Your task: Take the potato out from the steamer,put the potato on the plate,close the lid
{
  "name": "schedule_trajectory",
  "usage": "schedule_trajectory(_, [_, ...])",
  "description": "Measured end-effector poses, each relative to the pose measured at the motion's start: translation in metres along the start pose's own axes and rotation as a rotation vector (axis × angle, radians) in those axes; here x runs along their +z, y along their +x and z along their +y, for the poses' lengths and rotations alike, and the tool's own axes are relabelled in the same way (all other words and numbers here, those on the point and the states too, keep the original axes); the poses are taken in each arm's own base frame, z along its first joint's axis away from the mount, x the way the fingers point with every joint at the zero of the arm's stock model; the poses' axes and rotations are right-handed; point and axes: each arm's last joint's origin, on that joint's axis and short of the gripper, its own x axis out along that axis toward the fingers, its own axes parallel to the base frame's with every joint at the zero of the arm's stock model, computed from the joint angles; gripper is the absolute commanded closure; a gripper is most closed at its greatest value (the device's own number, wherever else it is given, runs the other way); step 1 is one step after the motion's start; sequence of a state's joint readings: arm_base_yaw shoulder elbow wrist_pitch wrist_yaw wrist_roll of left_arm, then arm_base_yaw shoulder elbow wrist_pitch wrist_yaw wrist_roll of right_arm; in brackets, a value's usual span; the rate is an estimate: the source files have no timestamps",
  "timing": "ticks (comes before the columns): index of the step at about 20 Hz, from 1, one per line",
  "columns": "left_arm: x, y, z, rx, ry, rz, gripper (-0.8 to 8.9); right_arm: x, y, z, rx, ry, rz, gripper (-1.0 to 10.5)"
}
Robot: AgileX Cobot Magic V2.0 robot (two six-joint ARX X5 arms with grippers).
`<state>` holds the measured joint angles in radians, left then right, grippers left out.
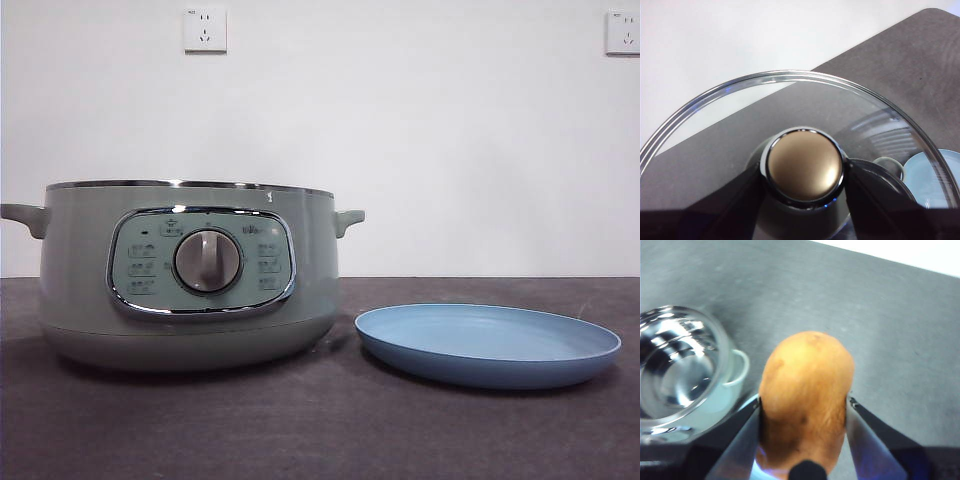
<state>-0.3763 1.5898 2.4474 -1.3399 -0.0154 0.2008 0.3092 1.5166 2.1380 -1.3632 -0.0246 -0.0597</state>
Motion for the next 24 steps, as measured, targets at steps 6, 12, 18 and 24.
schedule_trajectory(6, [0.000,0.000,-0.001,-0.045,0.000,-0.009,8.22,-0.006,0.076,-0.003,0.059,0.049,0.221,9.6])
schedule_trajectory(12, [0.000,0.000,-0.001,-0.049,0.000,-0.010,8.22,-0.029,0.165,0.003,0.151,0.078,0.489,9.6])
schedule_trajectory(18, [0.000,0.000,-0.001,-0.049,0.000,-0.010,8.22,-0.067,0.237,0.015,0.168,0.068,0.601,9.6])
schedule_trajectory(24, [0.000,0.000,-0.001,-0.049,0.000,-0.010,8.22,-0.127,0.284,0.036,0.190,0.039,0.614,9.6])
